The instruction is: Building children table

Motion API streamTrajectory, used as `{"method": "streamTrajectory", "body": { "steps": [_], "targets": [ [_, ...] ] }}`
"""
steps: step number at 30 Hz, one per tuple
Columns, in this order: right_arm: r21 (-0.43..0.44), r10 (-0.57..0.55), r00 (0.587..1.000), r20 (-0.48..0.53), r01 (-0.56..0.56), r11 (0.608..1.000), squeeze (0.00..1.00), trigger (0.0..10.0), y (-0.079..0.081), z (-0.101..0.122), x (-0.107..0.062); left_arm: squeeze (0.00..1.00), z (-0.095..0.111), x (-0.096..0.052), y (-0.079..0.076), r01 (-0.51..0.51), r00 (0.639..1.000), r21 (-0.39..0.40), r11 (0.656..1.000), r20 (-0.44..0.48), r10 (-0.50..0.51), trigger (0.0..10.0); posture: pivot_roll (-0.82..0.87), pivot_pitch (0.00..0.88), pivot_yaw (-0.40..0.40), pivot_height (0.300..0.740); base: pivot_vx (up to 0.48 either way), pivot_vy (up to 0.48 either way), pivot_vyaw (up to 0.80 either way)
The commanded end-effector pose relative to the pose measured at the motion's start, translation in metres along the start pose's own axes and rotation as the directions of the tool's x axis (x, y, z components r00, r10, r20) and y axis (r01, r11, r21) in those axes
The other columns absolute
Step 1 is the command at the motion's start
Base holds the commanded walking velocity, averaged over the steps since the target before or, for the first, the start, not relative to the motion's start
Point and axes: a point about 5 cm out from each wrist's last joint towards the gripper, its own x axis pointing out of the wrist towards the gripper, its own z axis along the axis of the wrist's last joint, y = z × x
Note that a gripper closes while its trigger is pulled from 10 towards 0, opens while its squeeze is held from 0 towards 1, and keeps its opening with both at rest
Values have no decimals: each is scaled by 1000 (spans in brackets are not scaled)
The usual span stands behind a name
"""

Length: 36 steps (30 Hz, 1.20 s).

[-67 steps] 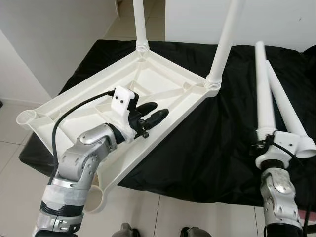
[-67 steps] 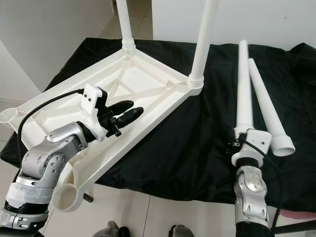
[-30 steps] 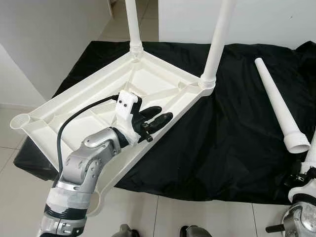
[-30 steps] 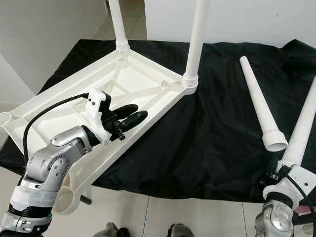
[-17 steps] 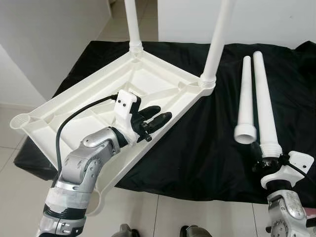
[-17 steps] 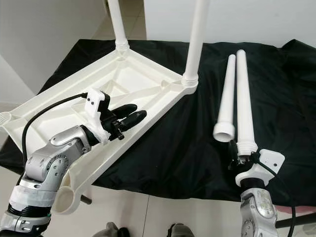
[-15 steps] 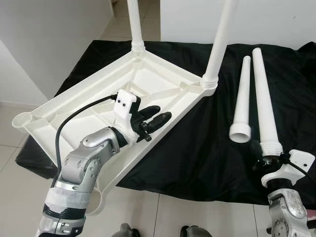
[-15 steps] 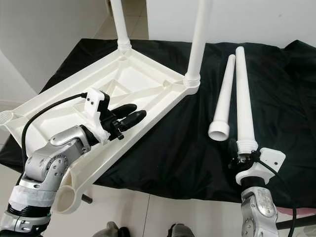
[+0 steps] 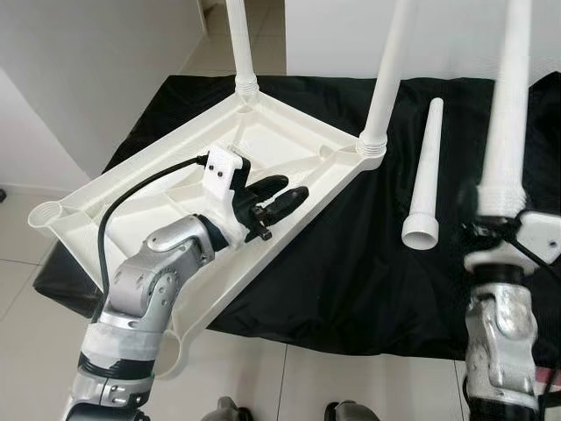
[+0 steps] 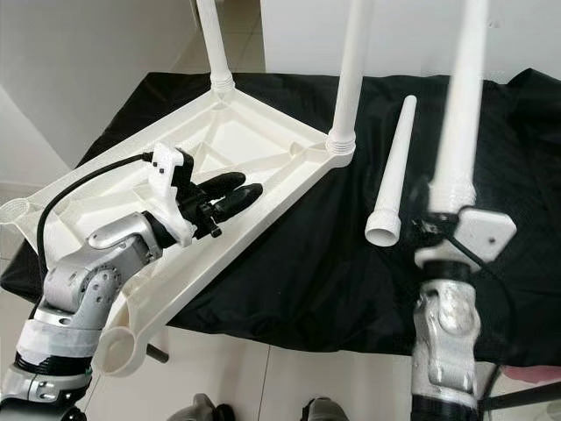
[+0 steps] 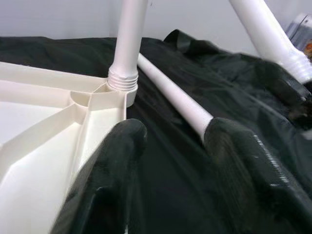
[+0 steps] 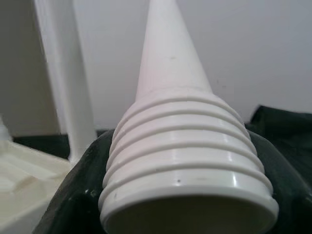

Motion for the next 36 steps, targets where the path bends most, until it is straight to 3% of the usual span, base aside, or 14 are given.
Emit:
{"method": "streamTrajectory", "body": {
  "steps": [1, 8, 10, 13, 14, 15, 21, 23, 32, 33, 34, 35, 36],
  "targets": [
    [12, 55, 997, 54, -56, 998, 0, 10000, 12, 10, 9, 1000, 8, -2, 1, 69, 997, -23, 997, 21, -68, 10000, -65, 61, 99, 740, 0, 0, 0],
    [21, 97, 989, 114, -100, 995, 0, 10000, 28, 19, 21, 1000, 21, -3, 3, 119, 991, -51, 992, 61, -116, 10000, -58, 57, 94, 740, 0, 0, 0],
    [36, 120, 971, 206, -130, 991, 0, 10000, 43, 37, 37, 1000, 42, -3, 7, 156, 984, -44, 987, 95, -152, 10000, -43, 27, 78, 740, 0, 0, 0],
    [39, 128, 962, 243, -142, 989, 0, 10000, 48, 45, 43, 1000, 51, -3, 9, 165, 982, -35, 986, 103, -161, 10000, -43, 27, 78, 740, 0, 0, 0],
    [31, 136, 952, 275, -150, 988, 0, 10000, 51, 51, 48, 392, 55, -2, 10, 167, 981, -27, 986, 103, -164, 10000, -42, 20, 78, 740, 0, 0, 0],
    [16, 142, 941, 306, -154, 988, 0, 10000, 54, 58, 51, 0, 56, -1, 11, 170, 981, -20, 985, 100, -167, 10000, -51, 4, 77, 740, 0, 0, 0],
    [-29, 166, 913, 374, -167, 985, 0, 10000, 58, 72, 56, 0, 57, 4, 15, 154, 983, -54, 987, 105, -148, 10000, -63, 0, 81, 740, 0, 0, 0],
    [-70, 222, 881, 418, -212, 975, 0, 10000, 65, 83, 58, 0, 61, 12, 16, 151, 983, -71, 986, 119, -142, 10000, -93, 0, 89, 740, 0, 0, 0],
    [-84, 327, 866, 379, -320, 944, 0, 10000, 73, 74, 54, 0, 73, 27, 16, 251, 955, -117, 961, 190, -227, 10000, -84, 0, 72, 740, 0, 0, 0],
    [-81, 356, 866, 352, -350, 933, 0, 10000, 76, 67, 51, 176, 78, 28, 14, 306, 937, -172, 936, 225, -265, 10000, -75, 0, 61, 740, 0, 0, 0],
    [-81, 356, 866, 352, -350, 933, 0, 10000, 76, 67, 51, 176, 78, 28, 14, 306, 937, -172, 936, 225, -265, 10000, -75, 0, 61, 740, 0, 0, 0],
    [-78, 383, 865, 323, -379, 922, 0, 10000, 79, 59, 46, 1000, 82, 29, 14, 345, 923, -222, 912, 254, -288, 10000, -69, 0, 51, 740, 0, 0, 0],
    [-76, 407, 863, 299, -403, 912, 0, 10000, 82, 53, 42, 1000, 87, 30, 13, 384, 908, -259, 886, 280, -312, 10000, -60, 0, 42, 740, 0, 0, 0]
  ]
}}
